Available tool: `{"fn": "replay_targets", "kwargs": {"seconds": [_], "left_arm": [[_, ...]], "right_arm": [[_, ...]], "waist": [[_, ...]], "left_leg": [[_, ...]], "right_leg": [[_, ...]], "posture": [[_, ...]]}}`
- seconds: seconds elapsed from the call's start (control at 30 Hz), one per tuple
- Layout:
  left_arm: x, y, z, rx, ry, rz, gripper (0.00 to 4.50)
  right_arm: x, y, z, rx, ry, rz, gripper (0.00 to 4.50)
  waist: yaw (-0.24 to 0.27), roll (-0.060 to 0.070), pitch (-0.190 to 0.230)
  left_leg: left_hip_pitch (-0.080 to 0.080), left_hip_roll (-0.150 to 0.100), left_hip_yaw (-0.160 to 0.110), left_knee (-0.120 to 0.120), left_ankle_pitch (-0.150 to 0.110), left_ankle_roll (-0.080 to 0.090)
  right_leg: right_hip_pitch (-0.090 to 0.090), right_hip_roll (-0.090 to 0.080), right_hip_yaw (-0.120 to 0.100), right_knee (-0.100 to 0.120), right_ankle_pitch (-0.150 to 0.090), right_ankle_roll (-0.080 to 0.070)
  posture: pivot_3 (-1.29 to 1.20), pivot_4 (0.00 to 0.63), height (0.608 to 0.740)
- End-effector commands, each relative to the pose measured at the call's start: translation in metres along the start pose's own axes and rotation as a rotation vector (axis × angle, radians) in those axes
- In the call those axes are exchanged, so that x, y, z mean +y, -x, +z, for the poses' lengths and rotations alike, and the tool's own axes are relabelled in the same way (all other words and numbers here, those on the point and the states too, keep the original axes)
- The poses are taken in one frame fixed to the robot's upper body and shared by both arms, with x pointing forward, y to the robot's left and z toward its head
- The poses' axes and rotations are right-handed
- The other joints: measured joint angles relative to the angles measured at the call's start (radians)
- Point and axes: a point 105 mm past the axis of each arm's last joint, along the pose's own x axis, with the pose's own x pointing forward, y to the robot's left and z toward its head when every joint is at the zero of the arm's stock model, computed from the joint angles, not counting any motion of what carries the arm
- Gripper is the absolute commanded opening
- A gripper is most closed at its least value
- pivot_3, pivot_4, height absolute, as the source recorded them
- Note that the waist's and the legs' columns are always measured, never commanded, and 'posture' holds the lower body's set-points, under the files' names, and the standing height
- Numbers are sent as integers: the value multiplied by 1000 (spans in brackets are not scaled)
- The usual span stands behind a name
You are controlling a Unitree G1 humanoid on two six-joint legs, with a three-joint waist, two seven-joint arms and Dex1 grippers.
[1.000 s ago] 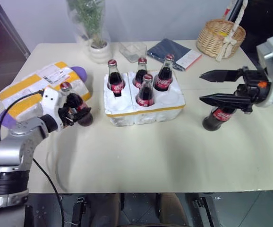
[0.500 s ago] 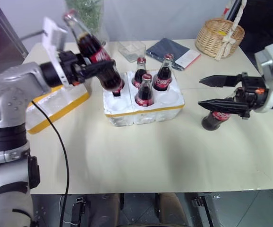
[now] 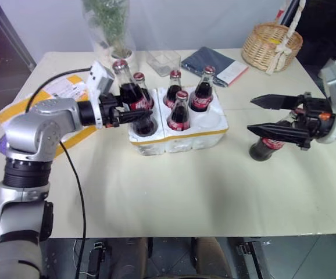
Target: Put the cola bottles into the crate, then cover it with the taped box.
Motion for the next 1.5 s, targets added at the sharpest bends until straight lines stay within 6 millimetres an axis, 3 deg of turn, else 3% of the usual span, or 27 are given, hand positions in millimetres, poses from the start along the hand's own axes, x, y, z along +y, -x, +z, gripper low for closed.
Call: {"fn": "replay_targets", "kwargs": {"seconds": [0.03, 0.13, 0.27, 0.37, 0.4, 0.47, 0.57, 0.7, 0.8, 0.87, 0.97, 1.1, 1.37, 1.5], "left_arm": [[-2, -10, -8, 53, -126, 2, 2790], [2, -20, -23, 104, -192, 29, 2790], [5, -26, -28, 91, -179, 40, 2790], [6, -23, -21, 46, -144, 54, 4168], [6, -18, -17, 29, -136, 52, 4431], [3, -10, -9, -2, -130, 36, 4431], [-10, 16, 22, -126, -68, -32, 4431], [-27, 65, 65, -243, 39, -152, 4431], [-53, 91, 72, -199, 44, -293, 4431], [-63, 97, 70, -156, 36, -341, 4431], [-62, 85, 49, -42, -40, -307, 4431], [-53, 63, 24, 33, -135, -243, 4431], [-57, 53, 26, 4, -159, -275, 4431], [-60, 46, 30, -20, -156, -307, 4431]], "right_arm": [[5, 2, 13, -29, 56, 1, 4500], [4, 2, 13, -27, 61, -3, 4500], [4, 2, 13, -27, 65, -13, 4500], [3, 4, 12, -22, 65, -21, 4500], [3, 4, 12, -19, 66, -24, 4500], [4, 5, 12, -15, 67, -29, 4500], [4, 9, 12, -6, 70, -45, 4500], [12, 22, 16, 1, 79, -73, 4500], [25, 33, 15, 14, 63, -82, 4500], [31, 38, 13, 26, 44, -92, 4500], [35, 51, -9, 66, -18, -187, 4500], [10, 78, -45, -9, -154, -536, 4500], [11, 105, -89, 16, -216, -768, 4500], [0, 100, -103, -1, -230, -813, 4500]], "waist": [[0, 0, 0], [0, 0, 0], [2, 1, -1], [7, 1, -1], [5, 0, -1], [3, 0, -1], [-3, 0, 0], [-5, 0, 0], [-4, 1, 0], [1, 1, -1], [10, 1, -1], [23, -4, -4], [19, -3, -4], [15, -3, -4]], "left_leg": [[0, 0, 0, 0, 0, 0], [0, 0, 0, 0, 0, 0], [1, 0, 0, 0, 0, 0], [1, 0, 0, 1, 0, 0], [1, -1, 0, 2, 0, 0], [1, -1, 0, 2, 0, 0], [1, 0, 0, 0, 0, 0], [0, 0, 0, 0, 0, 0], [1, 0, 0, 0, 0, 0], [2, 0, 0, 0, 0, 0], [3, 0, 0, 1, 0, 0], [4, 1, 0, 2, 0, 0], [3, 1, 2, -1, 0, 0], [3, 1, 2, 1, 0, 0]], "right_leg": [[0, 0, 0, 0, 0, 0], [0, 0, 0, 0, 0, 0], [1, 0, 0, 0, 0, 0], [2, 0, 0, 0, 0, 0], [3, 0, 0, 0, 0, 0], [2, -1, 0, 0, 0, 0], [0, 0, 0, 1, 0, 0], [-1, 0, 0, 1, 0, 0], [0, 0, 0, 1, 0, 0], [2, 0, 0, 1, 0, 0], [4, 0, 0, 0, 0, 0], [7, 0, 0, -2, 0, -1], [3, 1, 2, -1, 0, -1], [4, 0, 2, -1, 0, -1]], "posture": [[0, 150, 736], [0, 150, 736], [0, 150, 736], [0, 150, 736], [0, 150, 736], [0, 150, 736], [0, 150, 736], [0, 150, 736], [0, 150, 736], [0, 150, 736], [0, 150, 736], [0, 150, 736], [0, 150, 736], [0, 150, 736]]}}
